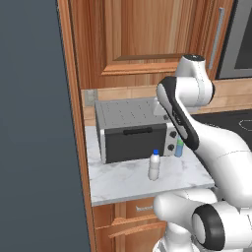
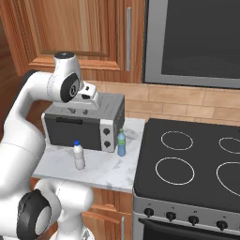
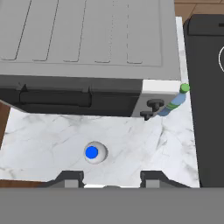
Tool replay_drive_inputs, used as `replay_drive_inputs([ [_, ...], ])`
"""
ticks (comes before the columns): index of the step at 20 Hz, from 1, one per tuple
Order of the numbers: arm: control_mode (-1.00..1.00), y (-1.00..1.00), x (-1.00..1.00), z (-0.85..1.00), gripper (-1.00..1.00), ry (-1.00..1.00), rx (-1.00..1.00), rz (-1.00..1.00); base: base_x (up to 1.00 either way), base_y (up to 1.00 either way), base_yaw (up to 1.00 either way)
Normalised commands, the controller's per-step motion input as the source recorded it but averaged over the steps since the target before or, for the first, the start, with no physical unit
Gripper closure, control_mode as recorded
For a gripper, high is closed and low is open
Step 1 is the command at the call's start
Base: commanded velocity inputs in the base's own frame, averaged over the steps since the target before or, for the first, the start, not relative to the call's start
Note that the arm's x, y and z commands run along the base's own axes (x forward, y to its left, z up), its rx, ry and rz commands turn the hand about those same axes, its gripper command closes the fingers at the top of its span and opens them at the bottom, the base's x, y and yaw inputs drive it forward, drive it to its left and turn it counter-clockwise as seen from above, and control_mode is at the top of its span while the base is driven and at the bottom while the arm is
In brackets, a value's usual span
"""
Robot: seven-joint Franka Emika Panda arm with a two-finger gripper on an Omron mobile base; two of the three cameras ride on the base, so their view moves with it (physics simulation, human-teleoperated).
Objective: Take the bottled waters from the counter and place them in the freezer to freeze. Close the freezer door after placing the bottles.
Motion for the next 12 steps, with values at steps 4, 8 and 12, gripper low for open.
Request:
replay_drive_inputs([
  [4,-1.0,0.0,0.0,0.0,-1.0,0.0,0.0,0.0,0.0,0.0,0.0],
  [8,-1.0,-0.19,-0.09,-0.12,-1.0,0.0,0.02,-0.01,0.0,0.0,0.0],
  [12,-1.0,-0.79,0.0,-0.3,-1.0,0.0,0.09,0.0,0.0,0.0,0.0],
])
